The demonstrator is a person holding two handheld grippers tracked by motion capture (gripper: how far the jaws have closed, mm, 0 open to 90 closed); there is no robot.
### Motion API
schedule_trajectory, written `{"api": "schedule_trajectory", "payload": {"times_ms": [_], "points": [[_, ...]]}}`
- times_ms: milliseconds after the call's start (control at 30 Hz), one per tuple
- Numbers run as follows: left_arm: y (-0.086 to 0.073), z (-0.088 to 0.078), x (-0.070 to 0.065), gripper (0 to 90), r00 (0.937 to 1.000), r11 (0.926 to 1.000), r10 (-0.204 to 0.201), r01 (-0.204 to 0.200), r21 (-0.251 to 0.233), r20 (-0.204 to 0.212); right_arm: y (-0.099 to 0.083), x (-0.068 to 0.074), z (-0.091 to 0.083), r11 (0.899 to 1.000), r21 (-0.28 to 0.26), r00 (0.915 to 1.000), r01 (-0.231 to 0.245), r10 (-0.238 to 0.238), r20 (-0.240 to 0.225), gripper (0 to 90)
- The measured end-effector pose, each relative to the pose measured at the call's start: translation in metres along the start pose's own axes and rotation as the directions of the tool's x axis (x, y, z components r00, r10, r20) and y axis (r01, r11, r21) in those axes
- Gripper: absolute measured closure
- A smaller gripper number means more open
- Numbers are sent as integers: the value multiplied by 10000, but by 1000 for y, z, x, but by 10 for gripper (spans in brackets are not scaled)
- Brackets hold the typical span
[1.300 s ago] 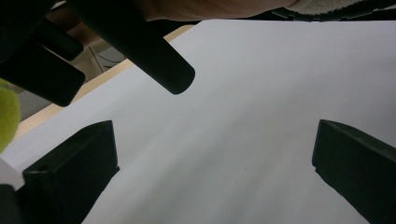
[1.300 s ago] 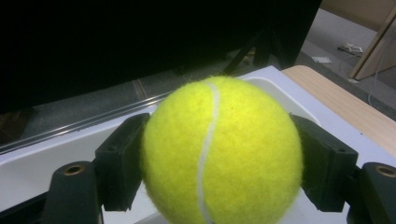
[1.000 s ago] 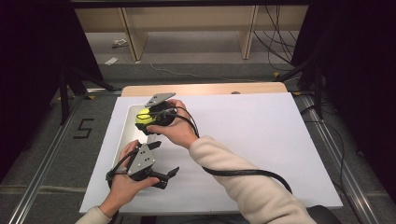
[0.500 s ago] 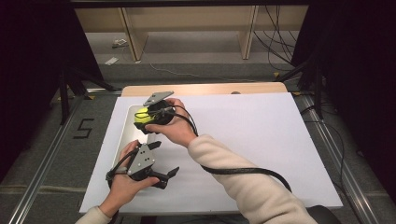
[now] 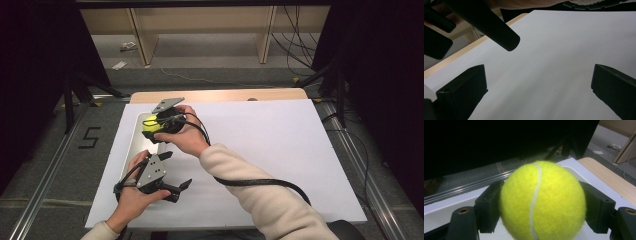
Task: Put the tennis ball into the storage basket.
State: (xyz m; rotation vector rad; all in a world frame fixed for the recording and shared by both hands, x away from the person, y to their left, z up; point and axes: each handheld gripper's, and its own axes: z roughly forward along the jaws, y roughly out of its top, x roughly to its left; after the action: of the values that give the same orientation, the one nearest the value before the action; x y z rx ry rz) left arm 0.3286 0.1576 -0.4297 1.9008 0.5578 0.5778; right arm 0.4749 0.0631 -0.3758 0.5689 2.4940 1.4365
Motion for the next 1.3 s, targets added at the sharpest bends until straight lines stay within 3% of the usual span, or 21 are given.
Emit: {"api": "schedule_trajectory", "payload": {"times_ms": [1300], "points": [[1,0,-2,0,9999,9999,119,-119,38,9,5,2,11,9999,105,9998,89,-87,-168,268]]}}
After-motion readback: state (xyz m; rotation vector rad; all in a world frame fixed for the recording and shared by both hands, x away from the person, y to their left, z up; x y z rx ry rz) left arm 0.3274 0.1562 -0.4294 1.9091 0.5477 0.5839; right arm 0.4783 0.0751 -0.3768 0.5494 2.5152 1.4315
